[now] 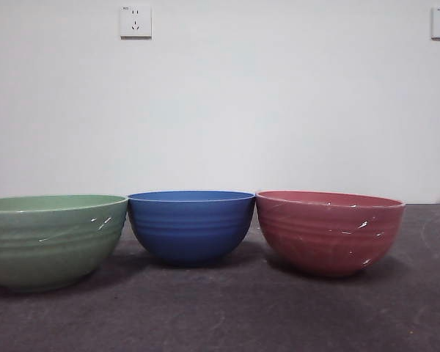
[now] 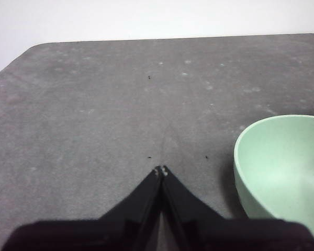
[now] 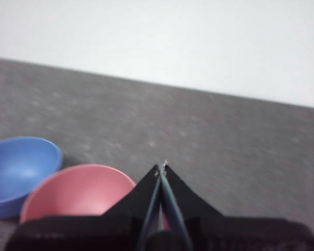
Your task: Pick up the green bowl on the top,put the green bowl on the left,pick up the red bowl in the middle,put the red bowl on the right
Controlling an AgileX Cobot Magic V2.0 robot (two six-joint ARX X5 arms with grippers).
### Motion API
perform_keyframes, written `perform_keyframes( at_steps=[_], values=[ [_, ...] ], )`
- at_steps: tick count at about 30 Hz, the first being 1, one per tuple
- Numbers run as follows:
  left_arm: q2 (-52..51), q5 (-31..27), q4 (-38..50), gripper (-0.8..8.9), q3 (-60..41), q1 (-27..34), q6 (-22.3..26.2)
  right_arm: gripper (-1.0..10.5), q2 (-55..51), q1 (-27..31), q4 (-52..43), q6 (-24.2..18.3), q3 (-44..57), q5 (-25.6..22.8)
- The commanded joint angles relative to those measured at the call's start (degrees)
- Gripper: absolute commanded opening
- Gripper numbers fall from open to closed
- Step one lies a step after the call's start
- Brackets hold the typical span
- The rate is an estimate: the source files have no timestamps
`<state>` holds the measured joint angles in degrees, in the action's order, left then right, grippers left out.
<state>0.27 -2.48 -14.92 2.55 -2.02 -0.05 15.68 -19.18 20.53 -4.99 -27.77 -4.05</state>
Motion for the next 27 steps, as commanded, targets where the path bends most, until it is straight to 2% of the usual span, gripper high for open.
perform_keyframes(
  at_steps=[1,5,8,27],
  values=[
    [-0.15,-0.09,-0.31,-0.03,-0.70,0.17,0.04,0.0,-3.80,4.70,-4.94,-0.24,8.22,7.72],
    [-0.15,-0.15,-0.31,-0.03,-0.70,0.17,0.04,0.0,-8.72,8.96,-11.67,3.69,17.64,8.63],
    [-0.15,-0.17,-0.31,-0.03,-0.70,0.17,0.04,0.0,-11.32,10.99,-12.76,6.12,22.08,8.44],
    [-0.15,-0.17,-0.31,-0.04,-0.70,0.17,0.04,0.0,-15.58,12.46,-10.25,6.49,27.30,8.41]
  ],
)
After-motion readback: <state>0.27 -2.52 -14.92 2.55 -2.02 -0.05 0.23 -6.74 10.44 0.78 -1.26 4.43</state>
